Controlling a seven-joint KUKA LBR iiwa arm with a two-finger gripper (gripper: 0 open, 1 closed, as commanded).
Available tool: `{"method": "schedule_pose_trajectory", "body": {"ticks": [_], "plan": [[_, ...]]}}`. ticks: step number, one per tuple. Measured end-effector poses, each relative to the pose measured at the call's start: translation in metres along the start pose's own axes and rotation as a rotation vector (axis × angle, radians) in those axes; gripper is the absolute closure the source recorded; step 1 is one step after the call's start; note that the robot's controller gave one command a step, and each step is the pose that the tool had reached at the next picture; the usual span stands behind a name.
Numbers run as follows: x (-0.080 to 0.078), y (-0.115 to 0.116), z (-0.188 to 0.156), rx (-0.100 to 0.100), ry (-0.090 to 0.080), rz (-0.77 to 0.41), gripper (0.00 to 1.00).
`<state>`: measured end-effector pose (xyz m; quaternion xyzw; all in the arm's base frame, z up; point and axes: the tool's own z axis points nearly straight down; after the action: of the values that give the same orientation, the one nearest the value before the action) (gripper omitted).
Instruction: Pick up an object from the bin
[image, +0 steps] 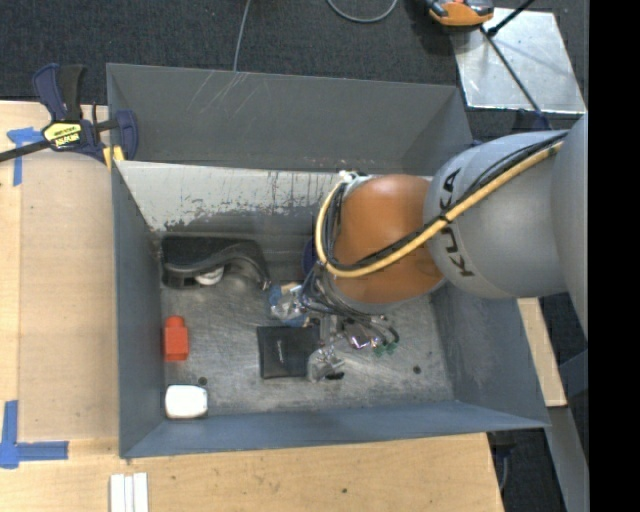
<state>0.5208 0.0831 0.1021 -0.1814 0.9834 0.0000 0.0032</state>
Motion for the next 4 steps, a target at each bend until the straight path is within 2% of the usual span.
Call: {"method": "schedule_pose_trajectory", "body": {"ticks": [1,2,3,4], "plan": [[0.012,-0.007,0.000,-0.001,0.006,0.107,0.00],[-0.011,-0.002,0.028,0.000,0.010,0.106,0.00],[-0.012,-0.002,0.025,-0.001,0.005,0.106,0.00],[-0.018,-0.003,0.021,0.001,-0.018,0.108,1.00]]}}
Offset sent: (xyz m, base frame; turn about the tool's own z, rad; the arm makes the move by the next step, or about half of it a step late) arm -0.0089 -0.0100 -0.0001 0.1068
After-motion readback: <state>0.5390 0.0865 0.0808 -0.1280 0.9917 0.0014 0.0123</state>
